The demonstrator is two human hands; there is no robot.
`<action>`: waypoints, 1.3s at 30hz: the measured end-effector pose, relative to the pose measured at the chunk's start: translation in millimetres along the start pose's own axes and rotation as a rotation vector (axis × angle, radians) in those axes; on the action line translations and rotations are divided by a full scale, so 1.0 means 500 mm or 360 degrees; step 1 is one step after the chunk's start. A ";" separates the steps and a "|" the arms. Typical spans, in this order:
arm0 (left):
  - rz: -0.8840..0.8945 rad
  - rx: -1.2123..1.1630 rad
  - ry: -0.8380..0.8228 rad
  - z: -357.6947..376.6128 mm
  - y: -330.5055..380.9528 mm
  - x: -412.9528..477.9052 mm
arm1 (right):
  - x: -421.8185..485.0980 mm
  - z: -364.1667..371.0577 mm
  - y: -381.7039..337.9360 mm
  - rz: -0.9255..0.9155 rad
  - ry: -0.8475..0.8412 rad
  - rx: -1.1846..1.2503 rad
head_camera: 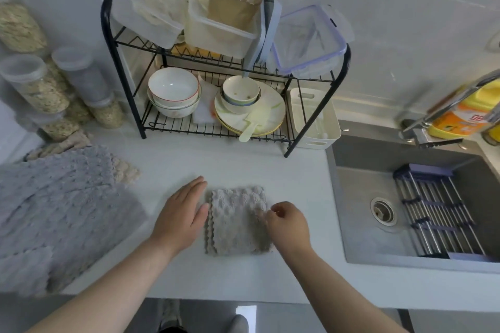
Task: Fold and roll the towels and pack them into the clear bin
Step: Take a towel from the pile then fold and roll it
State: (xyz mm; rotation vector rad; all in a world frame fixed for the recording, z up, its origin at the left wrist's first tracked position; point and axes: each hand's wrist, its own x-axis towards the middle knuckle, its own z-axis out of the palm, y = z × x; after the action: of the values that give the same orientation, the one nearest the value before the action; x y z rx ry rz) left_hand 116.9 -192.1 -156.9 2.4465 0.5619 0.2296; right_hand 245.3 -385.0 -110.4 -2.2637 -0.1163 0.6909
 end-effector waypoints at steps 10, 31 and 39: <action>-0.0318 0.0001 -0.0773 0.014 0.093 0.130 | -0.004 -0.012 -0.001 0.0173 -0.0240 0.0167; -0.1101 -0.2140 -0.0207 -0.107 0.188 -0.026 | -0.072 -0.103 -0.047 0.0107 -0.0831 0.1504; -0.0847 -0.1708 -0.0335 -0.161 0.208 0.008 | -0.092 -0.098 -0.092 -0.0076 -0.0489 0.1086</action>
State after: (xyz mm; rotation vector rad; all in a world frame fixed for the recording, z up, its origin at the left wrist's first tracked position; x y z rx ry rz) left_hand 132.3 -223.1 -30.1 1.2195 0.7216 0.0224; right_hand 237.3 -396.6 -30.2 -1.4948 -0.0669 0.8893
